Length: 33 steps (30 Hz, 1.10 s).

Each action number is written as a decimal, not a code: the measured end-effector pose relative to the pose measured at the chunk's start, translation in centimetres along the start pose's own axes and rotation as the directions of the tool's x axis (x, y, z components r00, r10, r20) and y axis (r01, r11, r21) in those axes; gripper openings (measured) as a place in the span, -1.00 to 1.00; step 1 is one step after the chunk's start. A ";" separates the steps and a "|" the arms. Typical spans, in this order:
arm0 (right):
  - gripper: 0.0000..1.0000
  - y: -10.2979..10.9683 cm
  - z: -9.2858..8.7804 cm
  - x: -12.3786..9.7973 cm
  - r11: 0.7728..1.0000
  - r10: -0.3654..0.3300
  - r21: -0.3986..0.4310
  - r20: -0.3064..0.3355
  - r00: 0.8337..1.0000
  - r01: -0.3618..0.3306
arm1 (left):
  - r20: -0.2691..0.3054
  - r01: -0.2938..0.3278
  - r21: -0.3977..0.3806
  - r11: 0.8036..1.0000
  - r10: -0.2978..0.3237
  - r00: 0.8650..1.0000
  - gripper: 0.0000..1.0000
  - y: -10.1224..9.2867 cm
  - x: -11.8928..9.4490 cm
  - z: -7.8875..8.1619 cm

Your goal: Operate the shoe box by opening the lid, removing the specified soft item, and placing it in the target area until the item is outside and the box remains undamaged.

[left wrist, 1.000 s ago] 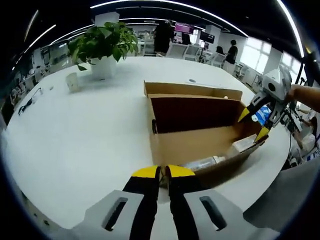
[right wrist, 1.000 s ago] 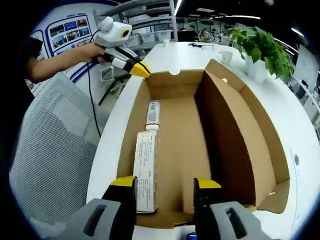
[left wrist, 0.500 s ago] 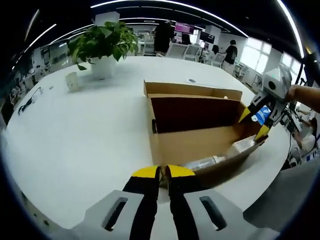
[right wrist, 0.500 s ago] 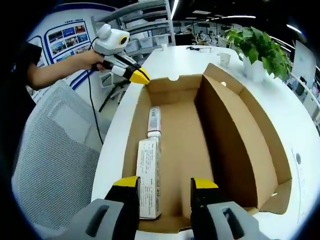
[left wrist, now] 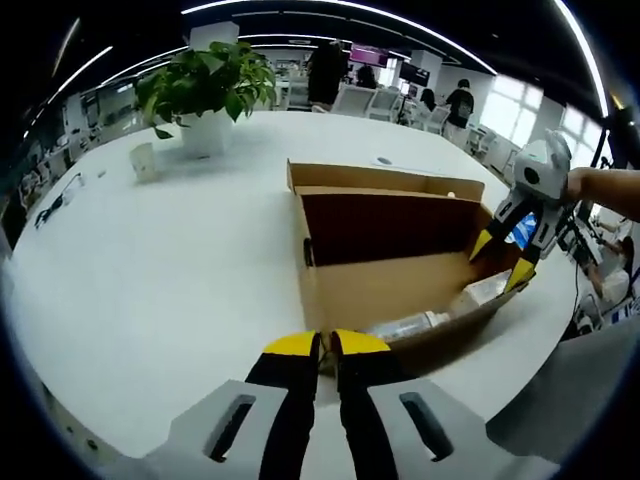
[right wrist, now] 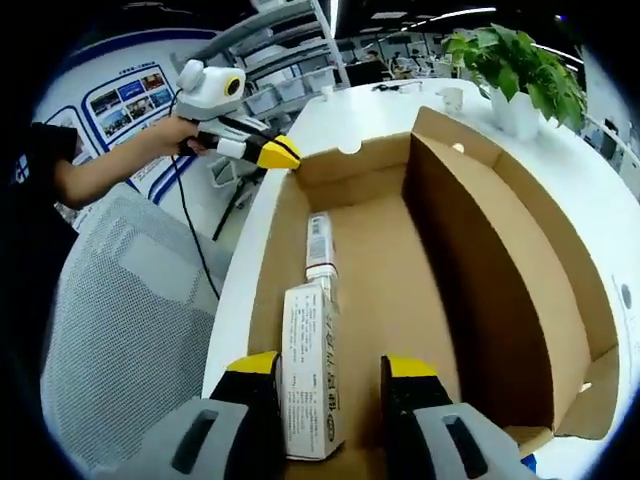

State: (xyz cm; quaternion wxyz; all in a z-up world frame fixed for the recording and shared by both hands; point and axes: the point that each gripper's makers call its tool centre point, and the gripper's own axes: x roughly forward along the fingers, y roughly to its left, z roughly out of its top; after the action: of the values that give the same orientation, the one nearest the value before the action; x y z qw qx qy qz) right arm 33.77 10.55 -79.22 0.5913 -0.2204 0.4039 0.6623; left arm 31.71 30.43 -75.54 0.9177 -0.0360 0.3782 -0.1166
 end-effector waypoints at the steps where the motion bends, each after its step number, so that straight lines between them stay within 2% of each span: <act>1: -0.27 -0.4 -0.2 0.0 0.999 -0.026 -0.034 -0.024 0.999 0.025 | 0.002 -0.001 0.000 1.000 0.001 1.000 -0.92 0.0 0.0 0.0; 2: -0.24 -0.3 -0.3 0.0 0.997 -0.028 -0.068 -0.034 0.999 0.026 | 0.004 -0.002 -0.002 1.000 0.002 1.000 -0.92 0.0 0.0 0.0; 3: -0.30 -0.1 -0.2 0.0 0.996 -0.026 -0.085 -0.034 0.999 0.023 | 0.005 -0.002 -0.004 1.000 0.002 1.000 -0.92 0.0 0.0 0.0; 9: -0.68 1.3 -0.3 0.1 0.995 0.003 -0.102 -0.061 0.998 -0.010 | 0.006 -0.001 -0.003 1.000 0.001 1.000 -0.92 0.0 0.1 0.0; 11: -0.70 1.3 -0.3 0.2 0.996 -0.002 -0.090 -0.068 0.998 -0.005 | 0.004 -0.002 0.003 1.000 0.002 1.000 -0.92 0.0 0.1 0.0; 13: -0.70 1.2 -0.5 0.1 1.000 -0.010 -0.024 -0.085 0.996 0.008 | 0.007 -0.002 -0.003 1.000 0.002 1.000 -0.92 0.0 0.1 0.0; 23: -0.73 0.6 0.0 -0.9 0.997 -0.052 -0.060 -0.051 0.997 0.049 | 0.004 -0.004 -0.007 1.000 0.004 1.000 -0.93 0.0 0.1 -0.1; 33: -0.74 -0.1 1.5 -3.2 0.991 -0.093 -0.095 0.006 0.996 0.093 | -0.010 -0.012 -0.029 1.000 0.012 1.000 -0.93 0.0 0.1 -0.1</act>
State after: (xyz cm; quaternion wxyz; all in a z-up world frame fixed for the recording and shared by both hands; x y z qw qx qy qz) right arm 34.83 9.76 -75.94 0.6107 -0.2666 0.3608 0.6526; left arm 31.68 30.38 -75.71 0.9159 -0.0465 0.3845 -0.1057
